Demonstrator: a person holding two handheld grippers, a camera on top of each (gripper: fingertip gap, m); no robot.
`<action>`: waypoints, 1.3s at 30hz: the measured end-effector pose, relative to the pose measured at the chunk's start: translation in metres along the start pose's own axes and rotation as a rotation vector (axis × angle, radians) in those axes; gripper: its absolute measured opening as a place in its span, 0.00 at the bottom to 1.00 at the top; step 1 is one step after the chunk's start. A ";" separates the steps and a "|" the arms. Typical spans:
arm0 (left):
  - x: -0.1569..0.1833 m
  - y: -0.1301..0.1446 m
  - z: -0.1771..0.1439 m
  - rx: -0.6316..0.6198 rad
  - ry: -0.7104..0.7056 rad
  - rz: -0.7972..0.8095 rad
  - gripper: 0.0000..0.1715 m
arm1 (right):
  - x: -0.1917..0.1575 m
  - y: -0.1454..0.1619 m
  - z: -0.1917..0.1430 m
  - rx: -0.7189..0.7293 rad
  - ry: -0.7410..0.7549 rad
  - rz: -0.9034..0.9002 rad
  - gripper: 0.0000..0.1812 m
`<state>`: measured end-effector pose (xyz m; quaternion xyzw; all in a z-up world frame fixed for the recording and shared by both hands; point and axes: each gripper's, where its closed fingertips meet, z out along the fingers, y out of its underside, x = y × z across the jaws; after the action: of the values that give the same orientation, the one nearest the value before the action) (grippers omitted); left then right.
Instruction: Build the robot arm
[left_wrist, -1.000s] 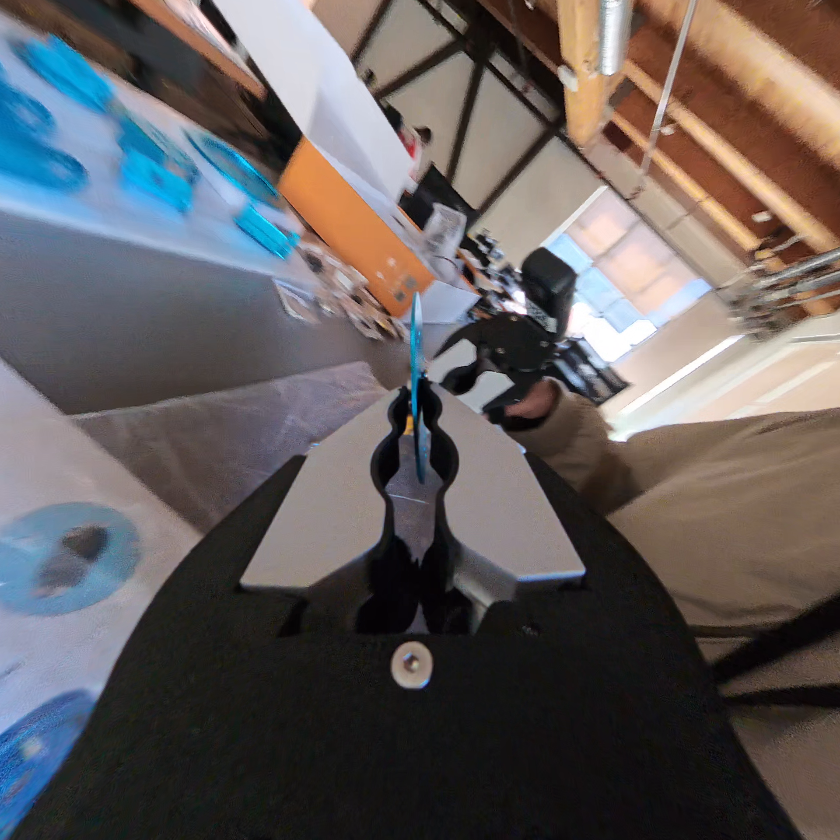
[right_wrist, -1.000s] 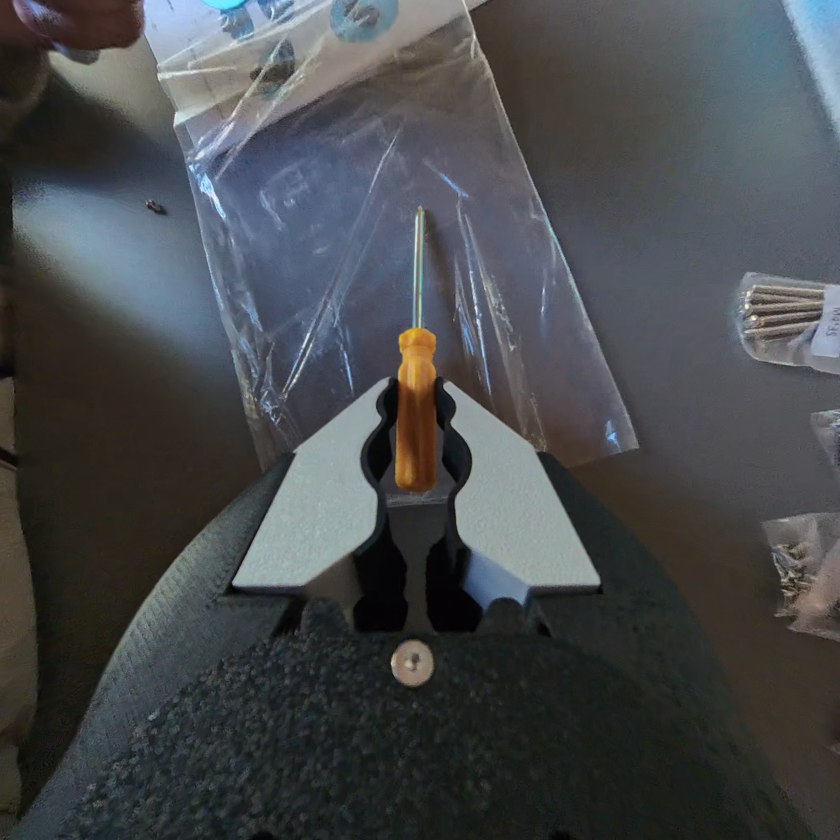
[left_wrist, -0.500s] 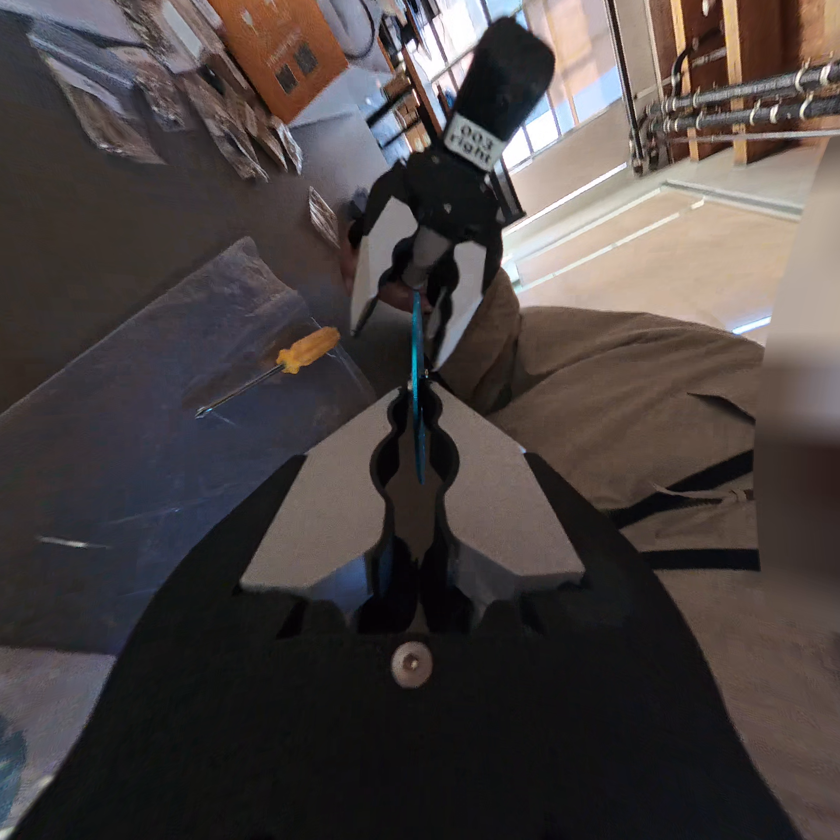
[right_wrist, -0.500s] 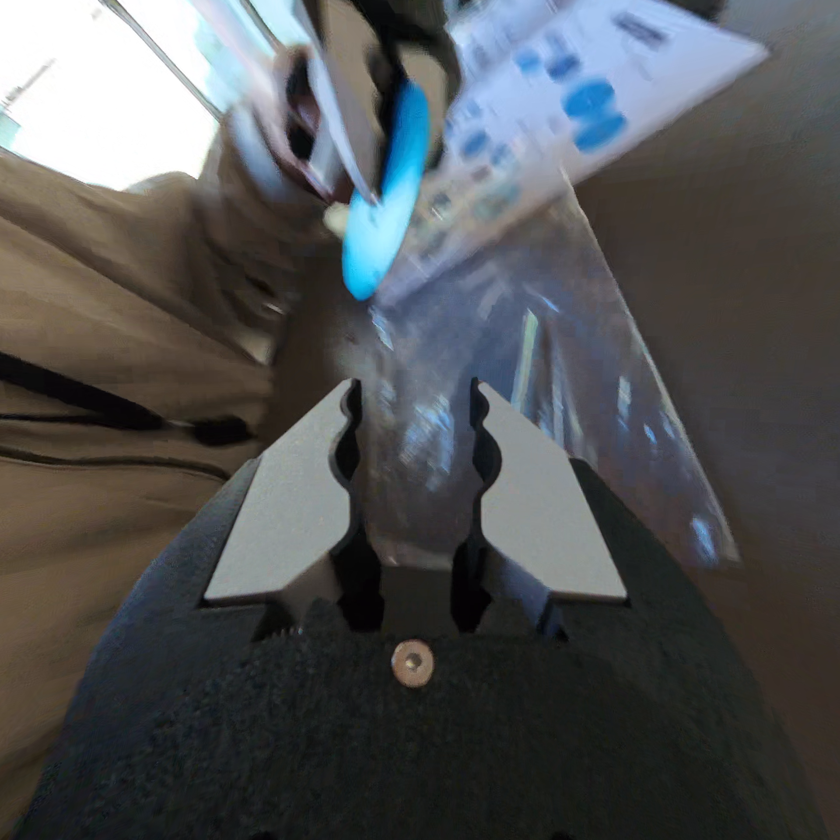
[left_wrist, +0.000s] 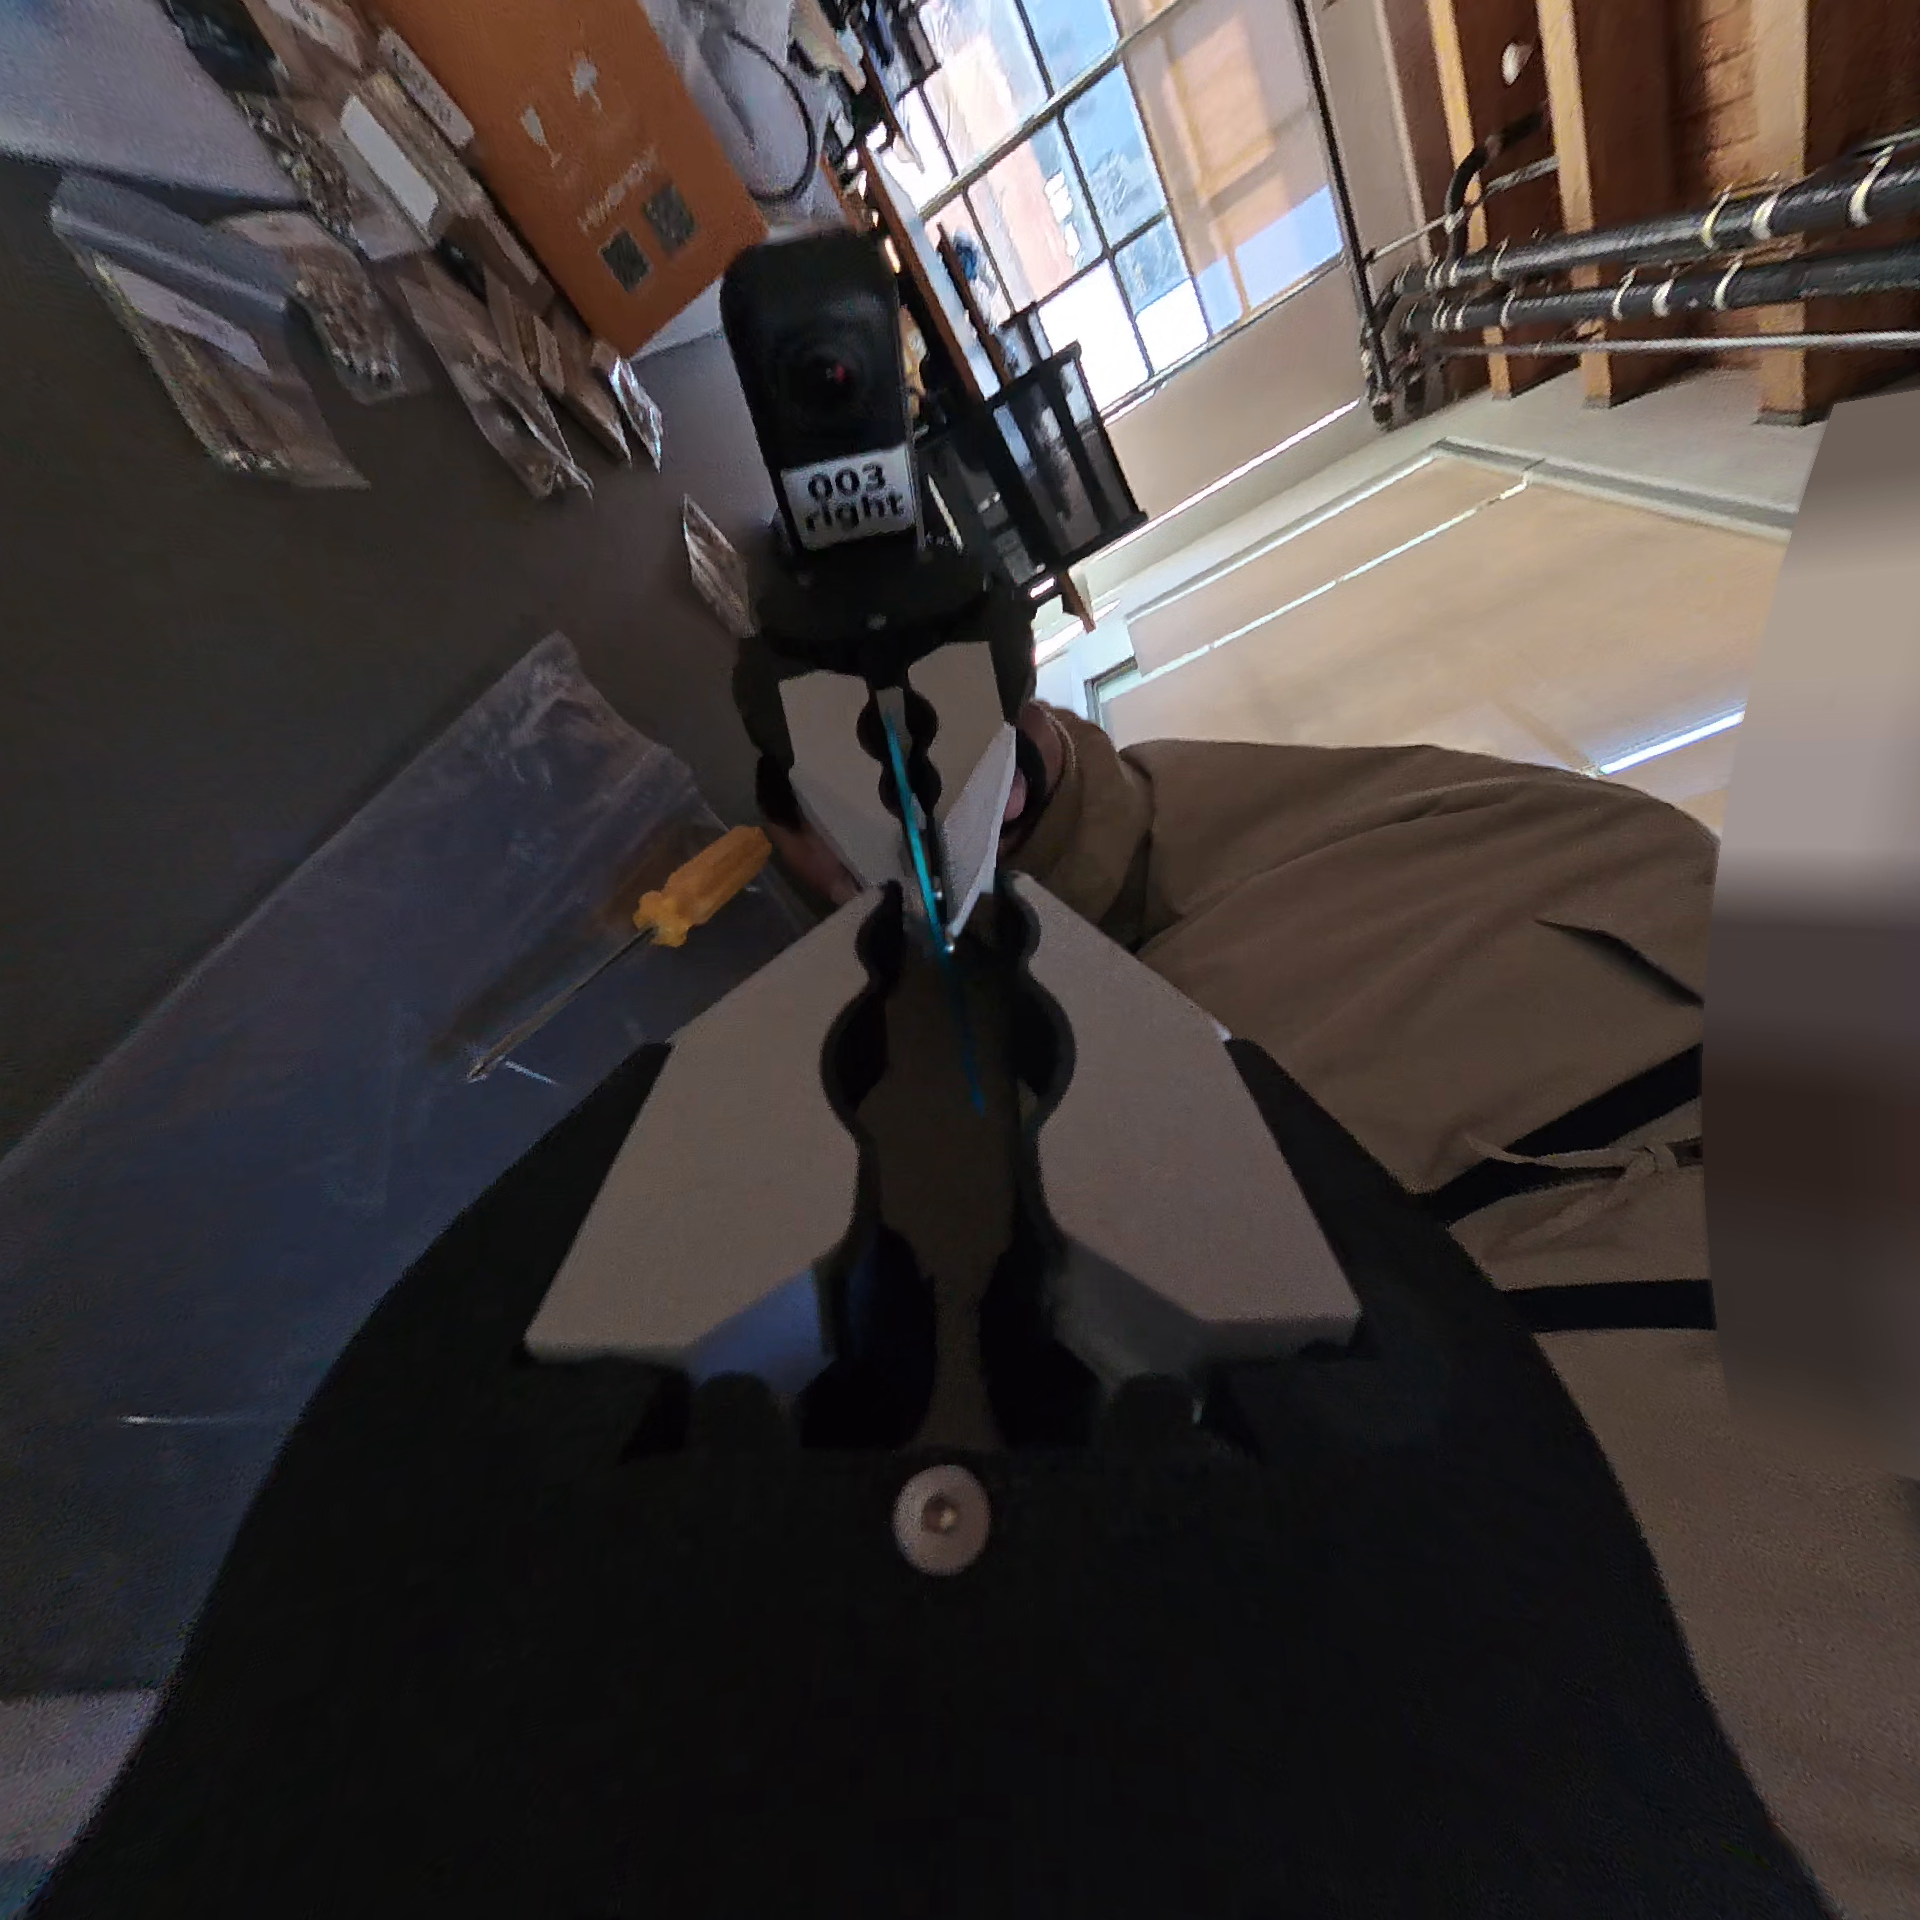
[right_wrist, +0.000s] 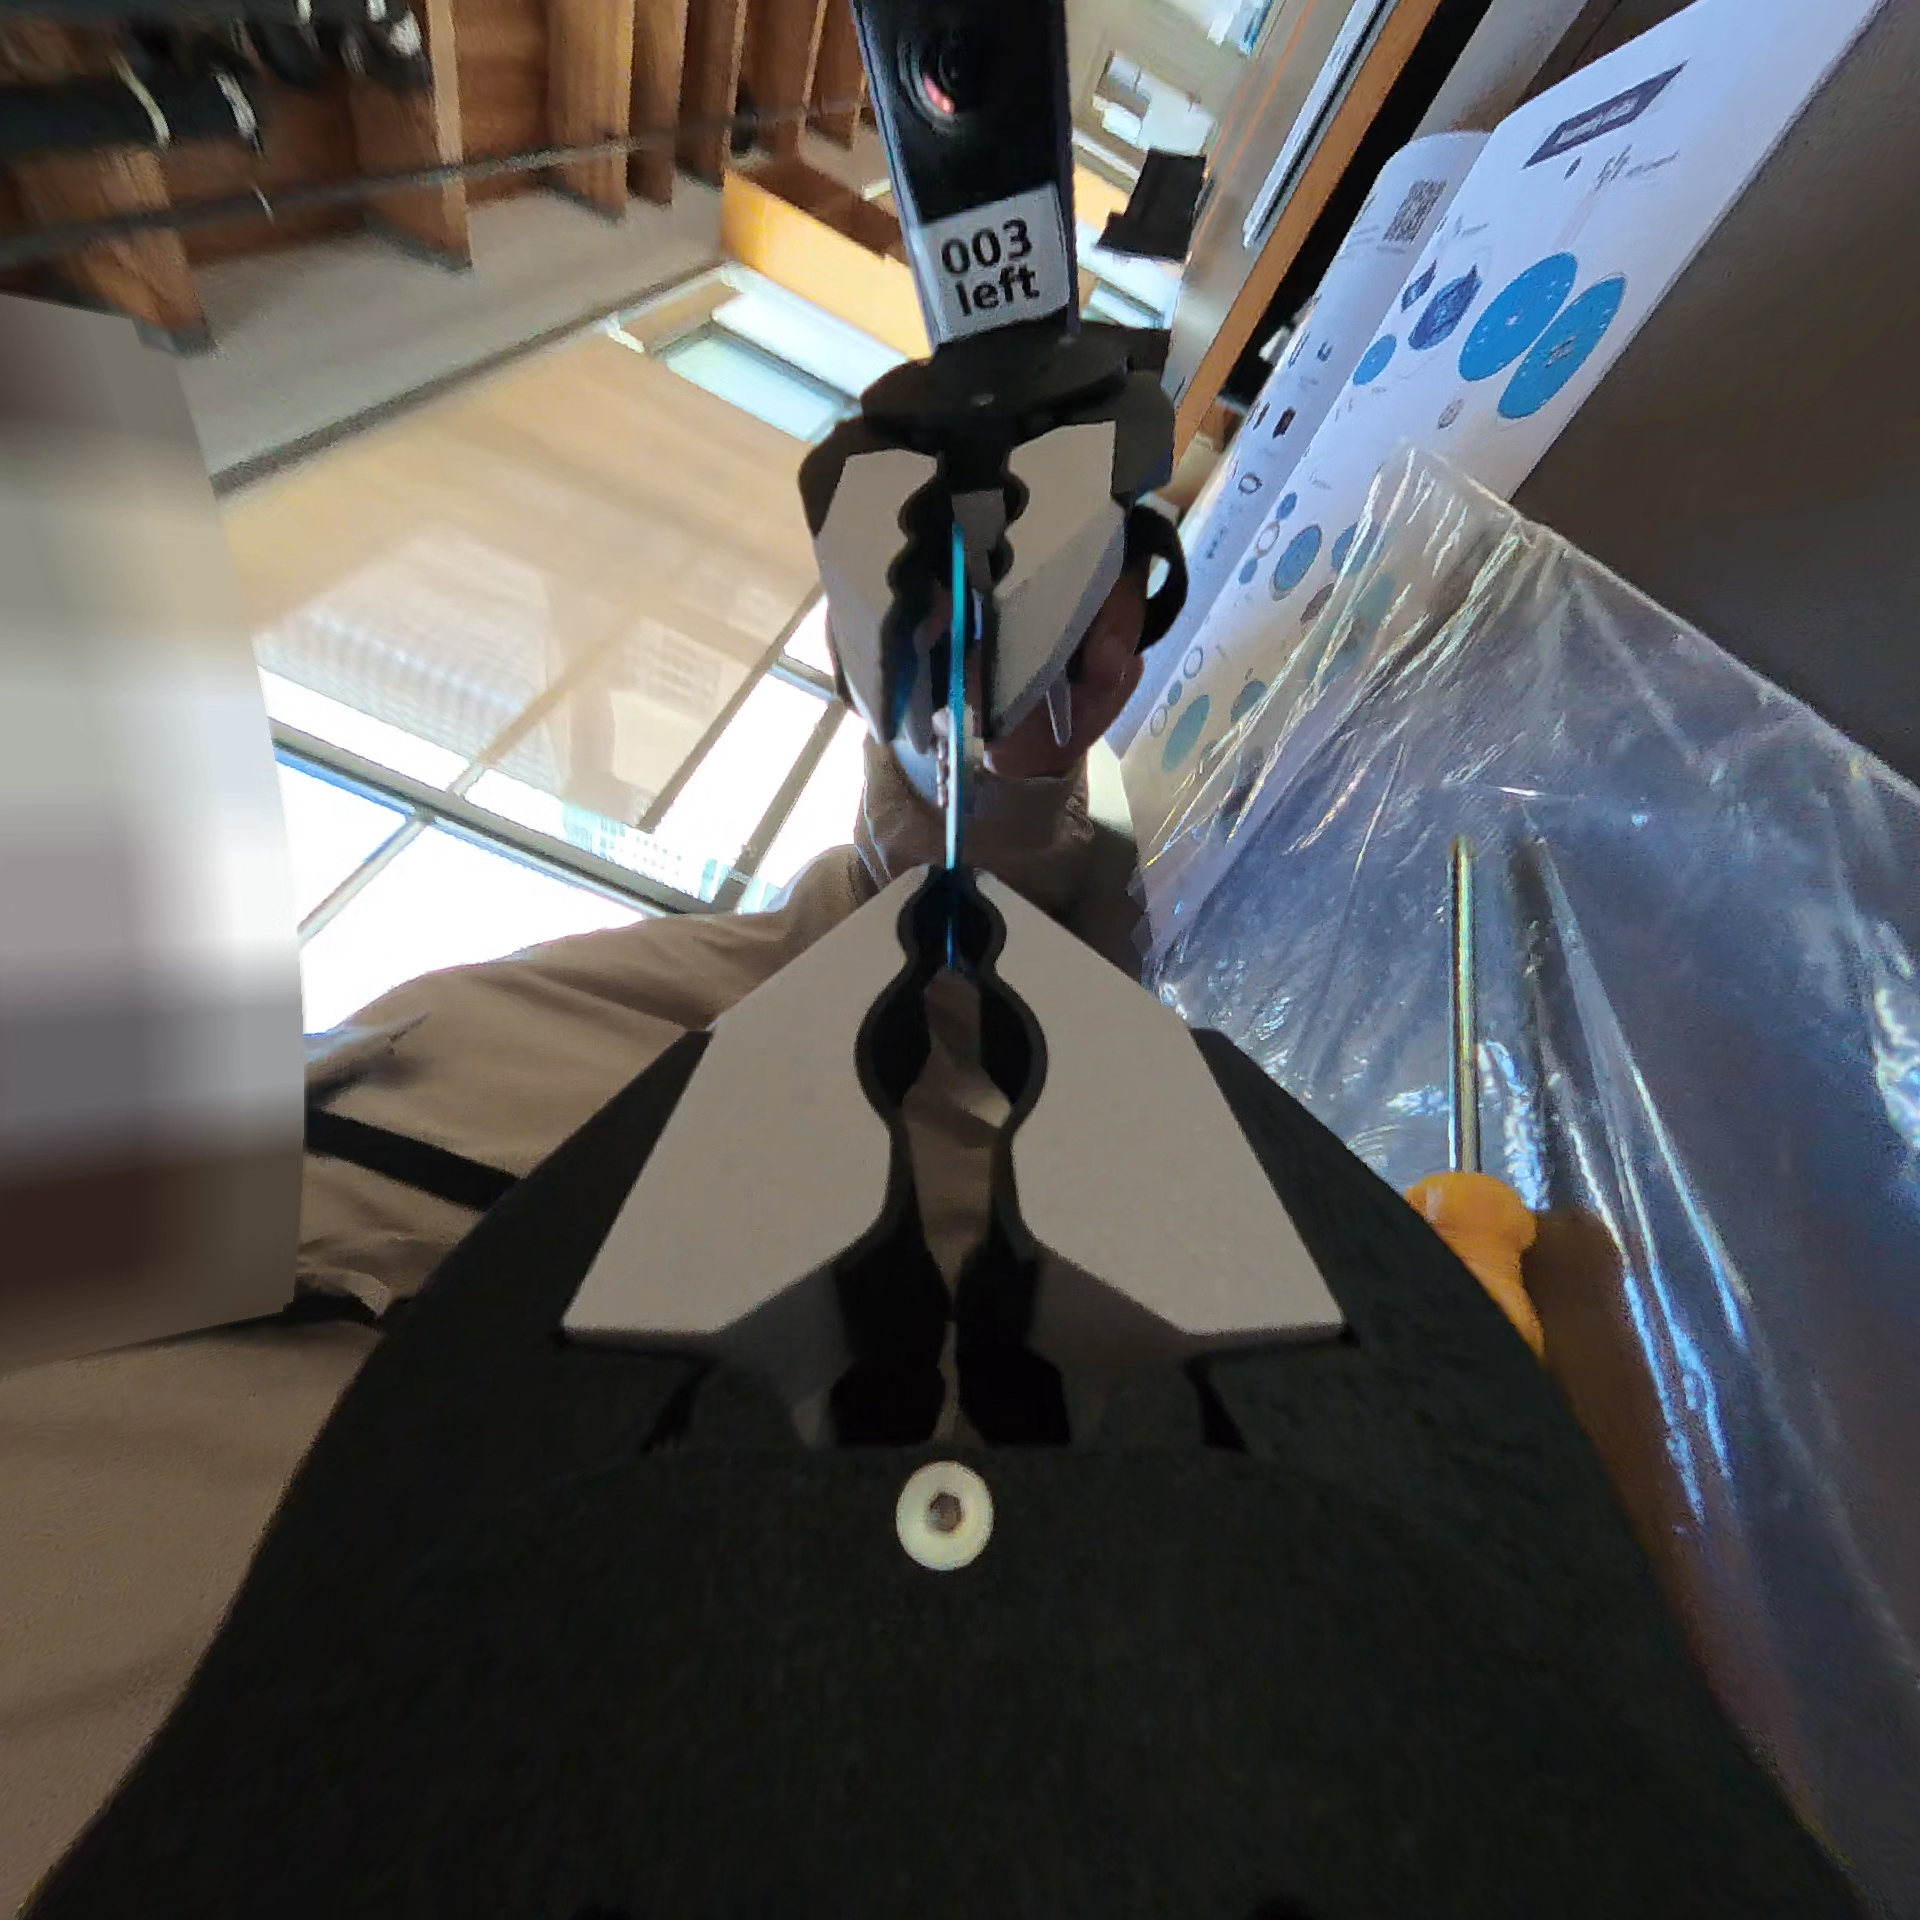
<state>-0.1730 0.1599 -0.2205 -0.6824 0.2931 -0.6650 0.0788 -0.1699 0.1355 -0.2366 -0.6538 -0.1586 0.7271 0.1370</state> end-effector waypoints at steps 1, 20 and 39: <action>0.000 -0.004 -0.001 0.033 0.007 0.011 0.12 | 0.001 0.000 0.000 0.015 0.001 0.008 0.00; 0.002 0.015 -0.006 0.457 -0.138 0.092 0.17 | 0.000 0.001 0.007 0.098 0.085 -0.102 0.00; 0.005 0.010 -0.008 0.819 -0.129 0.058 0.09 | -0.002 0.005 0.014 0.123 0.138 -0.188 0.00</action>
<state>-0.1838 0.1518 -0.2201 -0.6262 0.0179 -0.6802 0.3807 -0.1836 0.1297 -0.2350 -0.6750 -0.1643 0.6727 0.2548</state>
